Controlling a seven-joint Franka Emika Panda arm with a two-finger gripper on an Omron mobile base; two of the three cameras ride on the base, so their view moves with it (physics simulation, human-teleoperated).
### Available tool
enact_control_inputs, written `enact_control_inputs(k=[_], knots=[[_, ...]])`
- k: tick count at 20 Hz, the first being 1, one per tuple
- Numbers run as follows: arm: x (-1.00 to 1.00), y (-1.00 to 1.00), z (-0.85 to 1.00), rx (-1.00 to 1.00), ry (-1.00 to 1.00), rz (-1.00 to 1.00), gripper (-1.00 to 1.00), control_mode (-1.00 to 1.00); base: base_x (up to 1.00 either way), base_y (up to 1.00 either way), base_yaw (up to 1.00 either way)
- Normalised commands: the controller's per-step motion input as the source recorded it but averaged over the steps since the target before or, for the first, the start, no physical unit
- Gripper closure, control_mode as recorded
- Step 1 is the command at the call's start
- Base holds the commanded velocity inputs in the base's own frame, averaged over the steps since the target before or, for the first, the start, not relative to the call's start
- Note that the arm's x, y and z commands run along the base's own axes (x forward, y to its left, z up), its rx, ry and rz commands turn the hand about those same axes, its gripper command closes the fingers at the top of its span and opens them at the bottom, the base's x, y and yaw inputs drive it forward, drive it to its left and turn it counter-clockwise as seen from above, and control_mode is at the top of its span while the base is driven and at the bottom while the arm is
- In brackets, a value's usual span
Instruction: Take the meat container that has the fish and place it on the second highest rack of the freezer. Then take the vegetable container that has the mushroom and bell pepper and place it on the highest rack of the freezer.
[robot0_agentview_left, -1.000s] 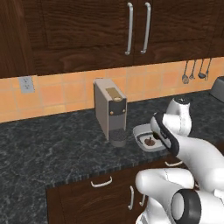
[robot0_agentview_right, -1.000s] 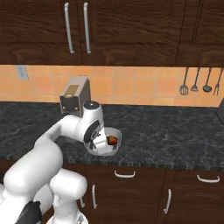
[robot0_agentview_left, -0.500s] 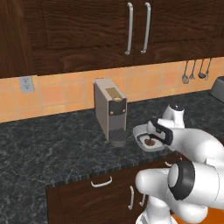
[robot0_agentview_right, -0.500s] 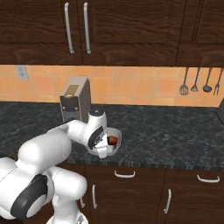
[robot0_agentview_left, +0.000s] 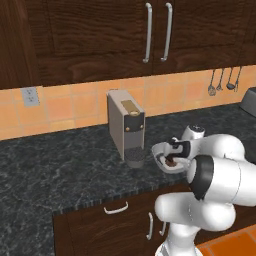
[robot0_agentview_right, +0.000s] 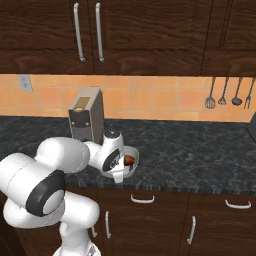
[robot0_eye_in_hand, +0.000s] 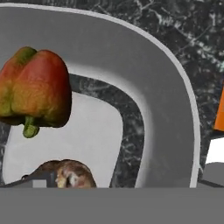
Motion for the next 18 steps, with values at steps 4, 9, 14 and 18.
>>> enact_control_inputs(k=[4,9,14,18], knots=[[0.23,-0.03,-0.17,0.00,0.06,0.00,-1.00,-1.00,0.00,0.00,0.00],[0.02,-0.08,-0.32,0.00,0.02,0.00,-1.00,-1.00,0.00,0.00,0.00],[0.00,-0.01,-0.02,0.00,0.00,0.00,-1.00,-1.00,0.00,0.00,0.00],[-0.06,-0.06,-0.15,0.00,0.00,0.00,-1.00,-1.00,0.00,0.00,0.00]])
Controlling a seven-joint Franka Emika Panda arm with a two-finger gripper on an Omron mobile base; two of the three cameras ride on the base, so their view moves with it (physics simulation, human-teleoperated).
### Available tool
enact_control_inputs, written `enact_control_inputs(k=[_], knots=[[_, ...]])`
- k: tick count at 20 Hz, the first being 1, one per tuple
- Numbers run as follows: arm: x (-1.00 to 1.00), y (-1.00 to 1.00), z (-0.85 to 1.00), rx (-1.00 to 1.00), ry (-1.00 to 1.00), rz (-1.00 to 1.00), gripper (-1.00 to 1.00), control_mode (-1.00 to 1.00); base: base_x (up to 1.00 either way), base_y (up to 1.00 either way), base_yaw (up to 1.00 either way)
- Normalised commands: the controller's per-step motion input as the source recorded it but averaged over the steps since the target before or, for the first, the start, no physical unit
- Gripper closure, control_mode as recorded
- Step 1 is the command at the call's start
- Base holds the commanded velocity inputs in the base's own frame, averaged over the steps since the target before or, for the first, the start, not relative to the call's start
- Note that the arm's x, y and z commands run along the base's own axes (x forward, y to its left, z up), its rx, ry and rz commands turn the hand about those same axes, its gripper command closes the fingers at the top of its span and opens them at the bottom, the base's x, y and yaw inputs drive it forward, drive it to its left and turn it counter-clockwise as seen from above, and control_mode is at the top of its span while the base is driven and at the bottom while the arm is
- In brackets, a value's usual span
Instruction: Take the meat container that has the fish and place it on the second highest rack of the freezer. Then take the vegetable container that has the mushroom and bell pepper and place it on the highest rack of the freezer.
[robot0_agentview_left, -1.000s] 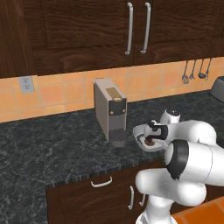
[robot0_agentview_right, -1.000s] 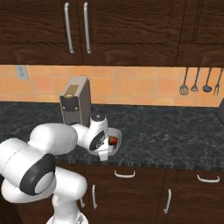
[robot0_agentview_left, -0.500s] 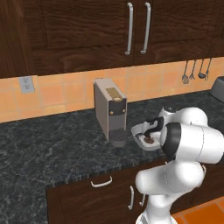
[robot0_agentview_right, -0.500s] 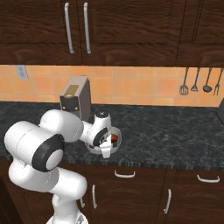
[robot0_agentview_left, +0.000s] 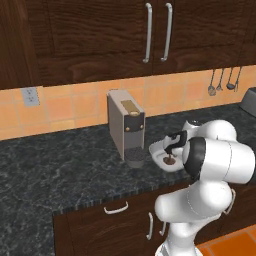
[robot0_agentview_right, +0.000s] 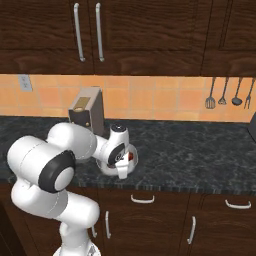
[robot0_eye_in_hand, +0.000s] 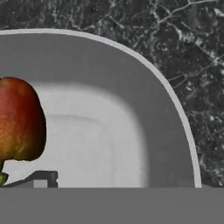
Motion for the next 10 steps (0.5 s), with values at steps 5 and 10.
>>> enact_control_inputs(k=[5,10], knots=[[-0.04,-0.01,-0.19,0.00,0.01,0.00,-1.00,-1.00,0.00,0.00,0.00],[-0.27,-0.10,-0.09,0.01,0.00,0.00,-1.00,-1.00,0.00,0.00,0.00]])
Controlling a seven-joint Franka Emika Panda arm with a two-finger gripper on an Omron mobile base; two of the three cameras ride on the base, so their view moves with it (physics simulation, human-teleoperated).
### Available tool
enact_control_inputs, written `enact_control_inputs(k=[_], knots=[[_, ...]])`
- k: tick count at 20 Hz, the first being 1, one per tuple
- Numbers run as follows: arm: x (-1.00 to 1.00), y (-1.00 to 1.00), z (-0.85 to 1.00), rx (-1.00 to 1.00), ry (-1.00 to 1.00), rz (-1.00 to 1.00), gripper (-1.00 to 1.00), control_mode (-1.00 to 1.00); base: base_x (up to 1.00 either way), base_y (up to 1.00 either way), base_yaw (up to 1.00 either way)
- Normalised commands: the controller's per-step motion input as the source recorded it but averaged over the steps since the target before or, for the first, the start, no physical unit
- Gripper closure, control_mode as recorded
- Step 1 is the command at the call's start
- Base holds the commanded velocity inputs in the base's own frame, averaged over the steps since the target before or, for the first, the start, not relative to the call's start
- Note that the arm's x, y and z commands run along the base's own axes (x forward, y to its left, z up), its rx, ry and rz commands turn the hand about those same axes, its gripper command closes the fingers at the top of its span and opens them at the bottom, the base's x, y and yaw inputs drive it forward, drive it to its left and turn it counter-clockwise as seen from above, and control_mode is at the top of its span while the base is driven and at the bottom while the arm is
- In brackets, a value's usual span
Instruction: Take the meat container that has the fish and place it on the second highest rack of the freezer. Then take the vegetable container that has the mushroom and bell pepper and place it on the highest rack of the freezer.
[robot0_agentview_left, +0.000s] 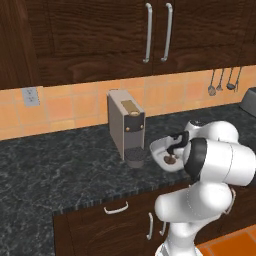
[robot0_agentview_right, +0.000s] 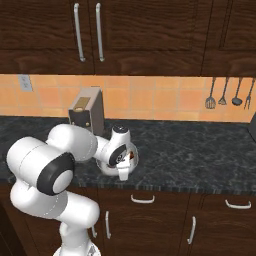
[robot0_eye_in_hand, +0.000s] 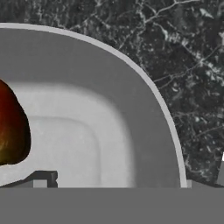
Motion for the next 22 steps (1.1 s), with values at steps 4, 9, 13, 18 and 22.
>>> enact_control_inputs(k=[4,9,13,18,22], knots=[[-0.12,-0.08,-0.01,0.01,0.00,0.00,-1.00,-1.00,0.00,0.00,0.00],[0.07,0.00,-0.05,0.00,0.00,0.00,-1.00,-1.00,0.00,0.00,0.00],[0.01,0.00,-0.03,0.00,0.00,0.00,-1.00,-1.00,0.00,0.00,0.00],[0.00,0.00,0.00,0.00,0.00,0.00,-1.00,-1.00,0.00,0.00,0.00],[0.01,0.00,0.00,0.00,0.00,0.00,1.00,-1.00,0.00,0.00,0.00]])
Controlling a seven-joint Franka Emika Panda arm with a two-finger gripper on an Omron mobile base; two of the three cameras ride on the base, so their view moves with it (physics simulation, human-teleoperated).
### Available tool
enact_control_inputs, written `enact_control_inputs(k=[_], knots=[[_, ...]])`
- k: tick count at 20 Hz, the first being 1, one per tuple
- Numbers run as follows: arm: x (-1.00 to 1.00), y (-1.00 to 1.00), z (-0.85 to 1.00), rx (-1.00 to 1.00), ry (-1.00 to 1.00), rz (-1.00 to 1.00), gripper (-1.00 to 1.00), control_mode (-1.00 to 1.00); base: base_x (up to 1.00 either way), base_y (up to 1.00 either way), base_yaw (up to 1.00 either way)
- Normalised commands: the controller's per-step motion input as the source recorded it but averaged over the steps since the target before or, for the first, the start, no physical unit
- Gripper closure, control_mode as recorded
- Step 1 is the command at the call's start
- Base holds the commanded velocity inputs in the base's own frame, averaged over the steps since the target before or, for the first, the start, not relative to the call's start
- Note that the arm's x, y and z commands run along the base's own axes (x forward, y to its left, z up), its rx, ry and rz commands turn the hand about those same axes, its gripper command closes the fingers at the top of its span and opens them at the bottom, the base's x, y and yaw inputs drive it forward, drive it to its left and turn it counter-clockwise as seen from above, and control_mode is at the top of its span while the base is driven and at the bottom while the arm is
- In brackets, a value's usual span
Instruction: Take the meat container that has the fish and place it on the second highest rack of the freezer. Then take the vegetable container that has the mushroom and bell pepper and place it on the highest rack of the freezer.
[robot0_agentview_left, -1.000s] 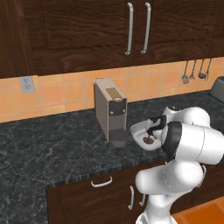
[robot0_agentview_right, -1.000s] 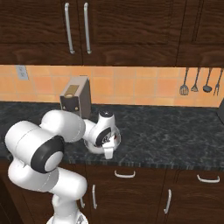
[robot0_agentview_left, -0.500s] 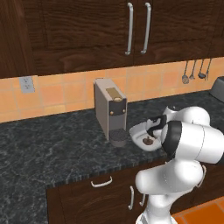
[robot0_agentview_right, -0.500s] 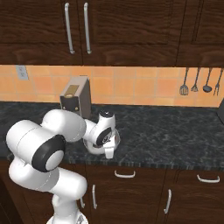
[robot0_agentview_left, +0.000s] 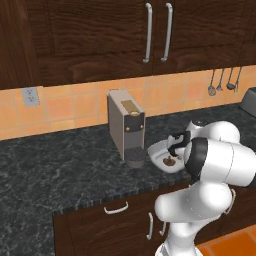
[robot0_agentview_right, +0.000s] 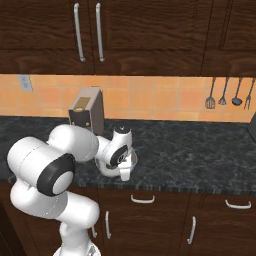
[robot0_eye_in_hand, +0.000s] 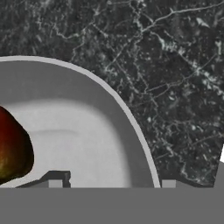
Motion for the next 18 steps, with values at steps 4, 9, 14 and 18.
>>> enact_control_inputs(k=[4,9,14,18], knots=[[0.00,0.00,0.00,0.00,0.00,0.00,1.00,-1.00,0.00,0.00,0.00],[0.00,0.00,0.00,0.00,0.00,0.00,1.00,-1.00,0.00,0.00,0.00],[-0.06,0.00,0.32,0.00,0.00,-0.05,1.00,-1.00,0.00,0.00,0.00],[-0.11,0.00,0.62,0.00,0.00,-0.12,1.00,-1.00,0.00,0.00,0.00]])
